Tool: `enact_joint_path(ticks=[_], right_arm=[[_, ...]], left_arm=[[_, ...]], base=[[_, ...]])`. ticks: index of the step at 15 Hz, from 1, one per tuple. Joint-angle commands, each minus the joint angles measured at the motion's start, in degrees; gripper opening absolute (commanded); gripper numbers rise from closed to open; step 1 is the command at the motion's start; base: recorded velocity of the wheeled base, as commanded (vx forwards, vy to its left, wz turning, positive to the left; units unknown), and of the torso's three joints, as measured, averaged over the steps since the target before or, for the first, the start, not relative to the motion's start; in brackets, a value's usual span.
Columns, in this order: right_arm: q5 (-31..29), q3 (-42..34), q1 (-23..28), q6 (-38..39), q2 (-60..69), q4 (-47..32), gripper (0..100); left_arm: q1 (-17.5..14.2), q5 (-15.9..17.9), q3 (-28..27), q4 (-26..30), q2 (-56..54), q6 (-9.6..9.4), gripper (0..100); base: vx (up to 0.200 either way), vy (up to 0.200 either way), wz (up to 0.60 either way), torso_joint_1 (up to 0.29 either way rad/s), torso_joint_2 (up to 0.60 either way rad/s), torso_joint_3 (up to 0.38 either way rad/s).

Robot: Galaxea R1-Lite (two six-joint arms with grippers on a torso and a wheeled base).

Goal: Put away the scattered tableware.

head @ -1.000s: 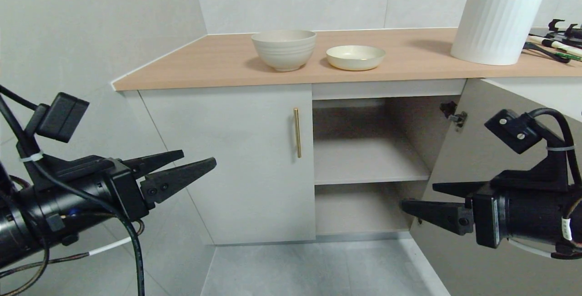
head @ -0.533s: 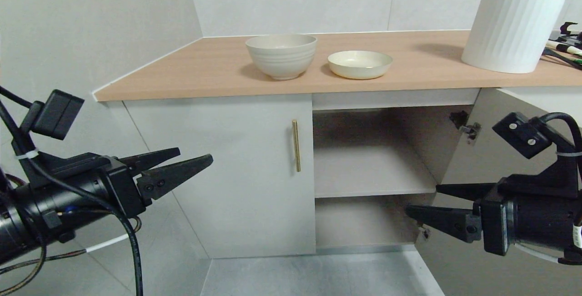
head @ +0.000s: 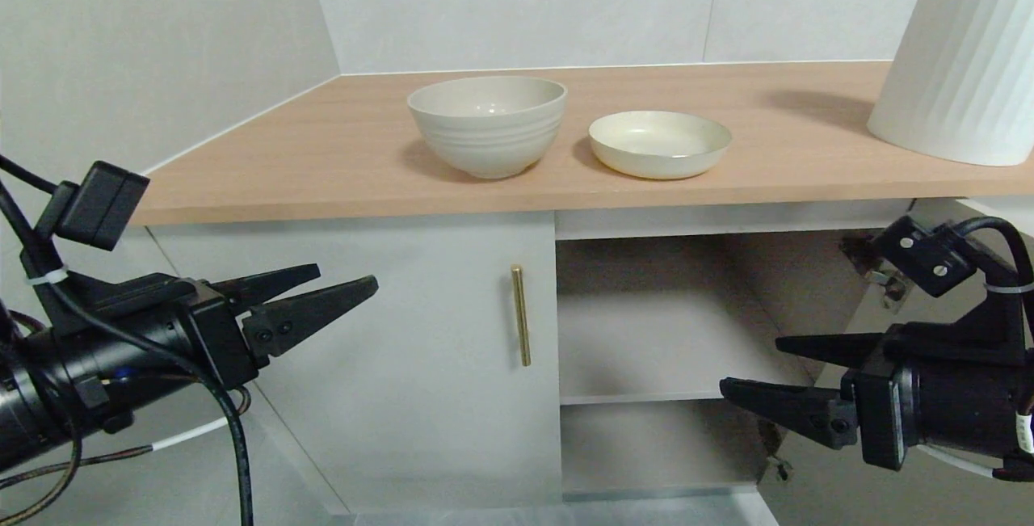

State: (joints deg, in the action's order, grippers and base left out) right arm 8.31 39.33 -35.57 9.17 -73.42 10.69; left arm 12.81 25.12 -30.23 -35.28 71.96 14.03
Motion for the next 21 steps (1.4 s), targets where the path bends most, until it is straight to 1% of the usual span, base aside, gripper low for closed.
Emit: enact_joint_path(ticks=[1, 4, 7, 11, 15, 19, 21], right_arm=[[0.04, -0.13, -0.11, -0.03, 0.30, 0.03, 100], [0.04, -0.39, -0.11, -0.82, 0.83, 0.03, 100], [0.04, -0.39, -0.11, -0.82, 0.39, 0.03, 100], [0.04, -0.39, -0.11, -0.82, 0.39, 0.03, 100], [-0.05, -0.39, -0.11, -0.82, 0.30, 0.03, 100], [-0.05, -0.13, -0.02, -0.82, -0.49, 0.47, 100], [-0.14, 0.14, 0.06, -0.82, -1.37, 0.56, 100]], left_arm=[[0.37, 0.10, 0.17, 0.21, -1.30, 0.03, 100], [0.90, 0.19, -0.35, 2.58, -2.35, 0.12, 100], [0.90, 0.28, -0.27, 2.67, -1.74, 0.12, 100], [0.90, 0.28, -0.35, 2.58, -1.91, 0.12, 100], [0.90, 0.28, -0.62, 2.50, -1.21, 0.21, 100], [0.99, 1.15, -2.73, 2.67, 0.64, 0.38, 100], [0.99, 1.51, -4.22, 2.76, 2.22, 0.82, 100]], base=[[0.000, 0.000, 0.00, 0.000, 0.00, 0.000], [0.000, 0.000, 0.00, 0.000, 0.00, 0.000], [0.000, 0.000, 0.00, 0.000, 0.00, 0.000], [0.000, 0.000, 0.00, 0.057, -0.23, -0.228], [0.000, 0.000, 0.00, 0.174, -0.51, -0.294], [0.000, 0.000, 0.00, 0.176, -0.46, -0.284], [0.000, 0.000, 0.00, 0.195, -0.47, -0.283]])
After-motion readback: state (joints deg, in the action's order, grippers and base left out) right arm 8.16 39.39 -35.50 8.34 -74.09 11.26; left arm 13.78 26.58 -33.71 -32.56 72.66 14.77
